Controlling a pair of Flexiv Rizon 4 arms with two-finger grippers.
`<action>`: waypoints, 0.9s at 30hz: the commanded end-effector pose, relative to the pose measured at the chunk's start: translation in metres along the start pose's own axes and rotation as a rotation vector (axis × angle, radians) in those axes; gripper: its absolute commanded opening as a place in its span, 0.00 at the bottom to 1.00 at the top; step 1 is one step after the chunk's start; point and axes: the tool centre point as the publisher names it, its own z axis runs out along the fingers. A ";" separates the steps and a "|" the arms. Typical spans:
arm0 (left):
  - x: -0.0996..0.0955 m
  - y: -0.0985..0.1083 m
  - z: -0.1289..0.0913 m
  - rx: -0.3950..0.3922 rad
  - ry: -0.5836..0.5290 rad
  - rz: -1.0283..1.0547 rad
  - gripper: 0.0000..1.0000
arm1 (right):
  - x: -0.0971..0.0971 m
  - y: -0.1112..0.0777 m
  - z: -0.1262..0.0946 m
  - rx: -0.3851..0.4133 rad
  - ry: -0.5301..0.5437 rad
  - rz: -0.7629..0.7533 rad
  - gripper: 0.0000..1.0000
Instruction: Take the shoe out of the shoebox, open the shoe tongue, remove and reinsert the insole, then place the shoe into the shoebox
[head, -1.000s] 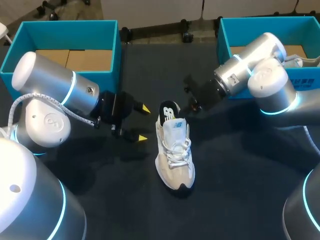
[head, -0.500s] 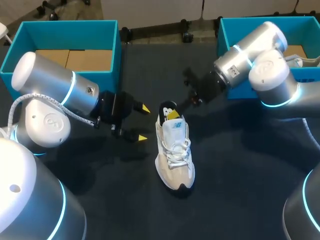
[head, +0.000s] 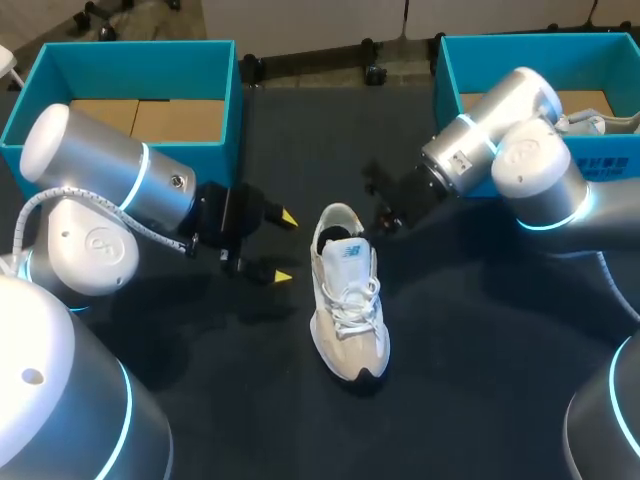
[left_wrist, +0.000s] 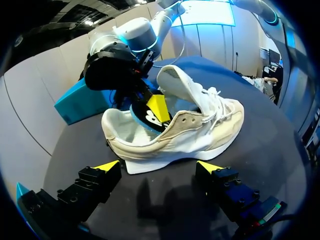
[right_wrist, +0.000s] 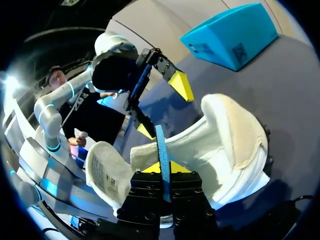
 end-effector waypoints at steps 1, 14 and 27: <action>0.001 0.001 0.000 0.002 0.000 0.002 1.00 | 0.001 -0.004 0.004 -0.003 -0.007 0.007 0.00; 0.002 0.000 -0.003 0.004 -0.004 0.004 1.00 | 0.007 0.019 -0.012 0.002 -0.072 -0.058 0.48; 0.000 -0.001 -0.004 0.008 0.002 0.018 1.00 | 0.020 0.039 -0.027 0.002 -0.134 -0.100 0.82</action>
